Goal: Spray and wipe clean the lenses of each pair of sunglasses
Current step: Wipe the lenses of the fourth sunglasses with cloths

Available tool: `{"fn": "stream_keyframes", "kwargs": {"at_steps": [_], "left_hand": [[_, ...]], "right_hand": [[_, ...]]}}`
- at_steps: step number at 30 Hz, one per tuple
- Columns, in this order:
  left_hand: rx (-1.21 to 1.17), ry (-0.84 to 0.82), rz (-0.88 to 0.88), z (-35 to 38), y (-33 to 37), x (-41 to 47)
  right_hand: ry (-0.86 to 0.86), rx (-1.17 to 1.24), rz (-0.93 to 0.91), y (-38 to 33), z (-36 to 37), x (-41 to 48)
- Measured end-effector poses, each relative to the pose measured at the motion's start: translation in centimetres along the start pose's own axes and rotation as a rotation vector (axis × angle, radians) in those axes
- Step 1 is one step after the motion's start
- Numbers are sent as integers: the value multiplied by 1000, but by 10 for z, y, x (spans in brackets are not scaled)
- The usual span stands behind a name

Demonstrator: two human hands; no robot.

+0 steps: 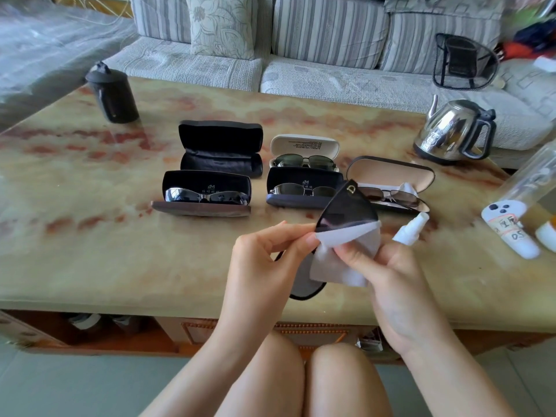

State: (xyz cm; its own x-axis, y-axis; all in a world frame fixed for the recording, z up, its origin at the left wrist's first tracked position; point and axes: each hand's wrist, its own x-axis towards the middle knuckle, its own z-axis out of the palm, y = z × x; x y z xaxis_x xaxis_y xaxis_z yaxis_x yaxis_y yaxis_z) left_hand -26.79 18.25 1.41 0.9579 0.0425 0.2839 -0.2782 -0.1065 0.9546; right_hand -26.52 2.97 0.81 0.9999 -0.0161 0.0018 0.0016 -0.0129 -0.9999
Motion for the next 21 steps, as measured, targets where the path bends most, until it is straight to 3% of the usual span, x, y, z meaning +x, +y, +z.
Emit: {"fn": "stream_keyframes", "kwargs": {"at_steps": [8, 18, 21], "left_hand": [[2, -67, -15, -5, -3, 0], [-123, -110, -45, -5, 3, 3], [-124, -92, -49, -5, 3, 3]], "right_hand": [[-65, 31, -15, -4, -13, 3], [-3, 178, -44, -21, -19, 23], [90, 138, -24, -10, -16, 26]]}}
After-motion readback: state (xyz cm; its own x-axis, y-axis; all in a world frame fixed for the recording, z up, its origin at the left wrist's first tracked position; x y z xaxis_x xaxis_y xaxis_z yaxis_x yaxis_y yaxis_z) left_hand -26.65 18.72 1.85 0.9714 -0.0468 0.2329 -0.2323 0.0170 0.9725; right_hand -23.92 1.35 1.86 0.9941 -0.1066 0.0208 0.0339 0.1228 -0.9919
